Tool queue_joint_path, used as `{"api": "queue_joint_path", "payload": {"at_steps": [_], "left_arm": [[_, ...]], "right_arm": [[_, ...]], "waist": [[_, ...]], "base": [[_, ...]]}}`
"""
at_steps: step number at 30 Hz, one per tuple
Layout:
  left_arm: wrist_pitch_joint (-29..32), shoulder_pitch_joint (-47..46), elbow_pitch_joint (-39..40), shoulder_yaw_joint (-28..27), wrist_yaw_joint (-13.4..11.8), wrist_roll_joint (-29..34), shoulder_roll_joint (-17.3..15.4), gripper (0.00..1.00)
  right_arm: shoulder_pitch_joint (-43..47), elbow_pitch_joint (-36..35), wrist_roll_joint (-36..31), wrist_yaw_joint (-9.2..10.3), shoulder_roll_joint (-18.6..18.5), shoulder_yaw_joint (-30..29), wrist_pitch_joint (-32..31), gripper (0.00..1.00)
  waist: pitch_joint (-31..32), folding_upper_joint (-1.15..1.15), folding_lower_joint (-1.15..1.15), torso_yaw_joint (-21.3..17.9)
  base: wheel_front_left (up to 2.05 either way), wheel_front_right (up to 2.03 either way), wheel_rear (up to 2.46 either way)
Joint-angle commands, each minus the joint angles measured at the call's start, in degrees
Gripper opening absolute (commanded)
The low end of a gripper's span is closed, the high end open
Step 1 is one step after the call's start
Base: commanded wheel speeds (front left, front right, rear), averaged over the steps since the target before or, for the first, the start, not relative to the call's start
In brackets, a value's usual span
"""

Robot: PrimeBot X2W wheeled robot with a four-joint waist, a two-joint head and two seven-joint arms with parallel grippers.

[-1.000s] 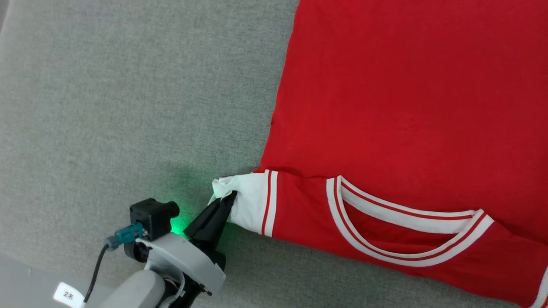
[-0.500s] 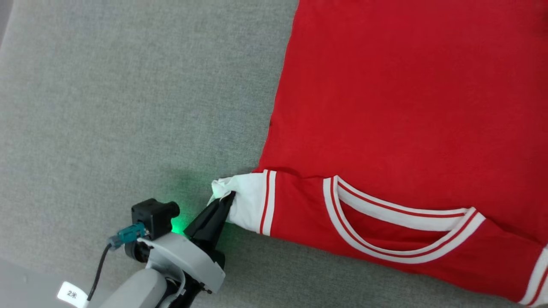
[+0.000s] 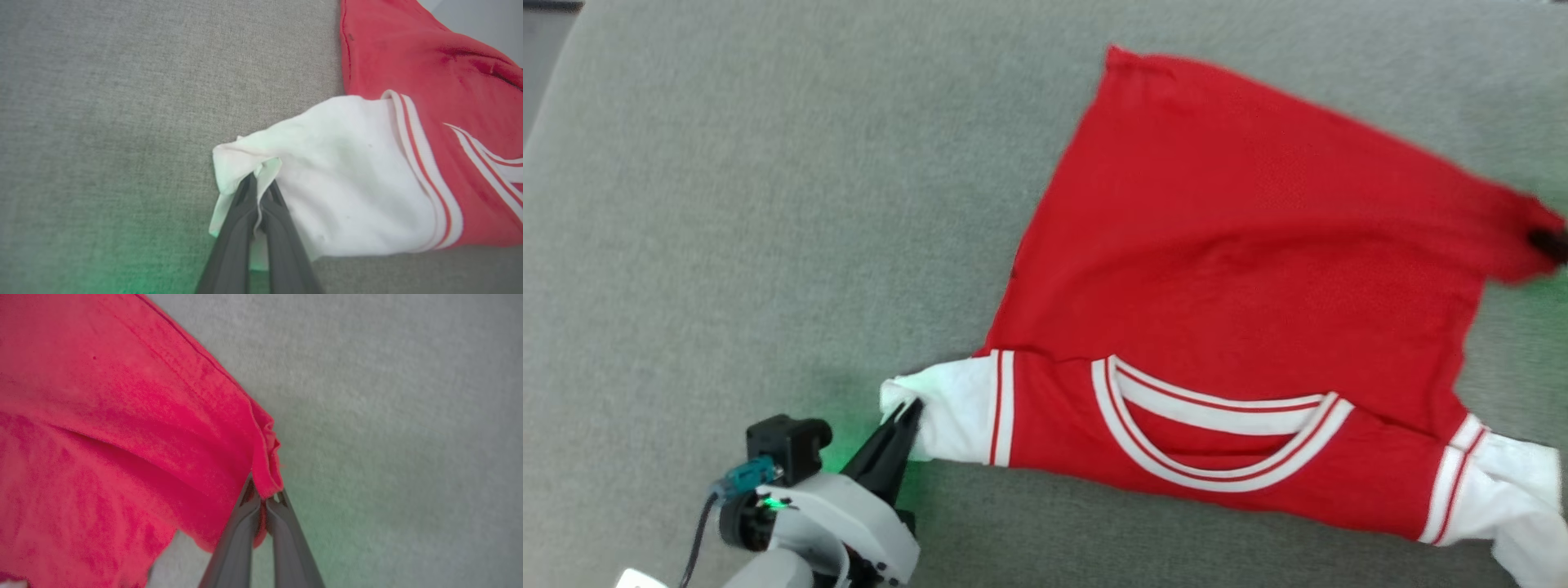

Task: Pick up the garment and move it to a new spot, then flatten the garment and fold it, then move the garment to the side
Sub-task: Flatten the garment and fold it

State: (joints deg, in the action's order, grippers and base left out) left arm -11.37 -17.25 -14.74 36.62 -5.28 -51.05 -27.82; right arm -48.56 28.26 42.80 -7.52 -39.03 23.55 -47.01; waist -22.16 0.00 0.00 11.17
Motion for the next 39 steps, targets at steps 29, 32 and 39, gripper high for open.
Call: {"api": "queue_joint_path", "payload": {"at_steps": [29, 32, 39], "left_arm": [[1.6, 4.0, 4.6, -0.5, -4.2, -1.3, -2.7, 0.00], [1.5, 4.4, 4.4, -0.3, -4.2, -1.4, -2.5, 0.00], [1.2, 4.3, 4.6, 0.3, -3.9, -1.2, -1.8, 0.00]], "right_arm": [[46.4, -33.3, 3.8, 0.07, -1.9, -6.0, -7.6, 1.00], [45.1, -35.9, 5.0, 0.06, -2.5, -7.9, -7.0, 1.00], [42.9, -43.8, 8.3, 0.06, -6.6, -16.1, -9.4, 1.00]], "waist": [[8.2, 0.00, 0.00, -8.2], [8.8, 0.00, 0.00, -8.1], [9.2, 0.00, 0.00, -6.6]], "base": [[0.00, 0.00, 0.00], [0.00, 0.00, 0.00], [0.00, 0.00, 0.00]]}}
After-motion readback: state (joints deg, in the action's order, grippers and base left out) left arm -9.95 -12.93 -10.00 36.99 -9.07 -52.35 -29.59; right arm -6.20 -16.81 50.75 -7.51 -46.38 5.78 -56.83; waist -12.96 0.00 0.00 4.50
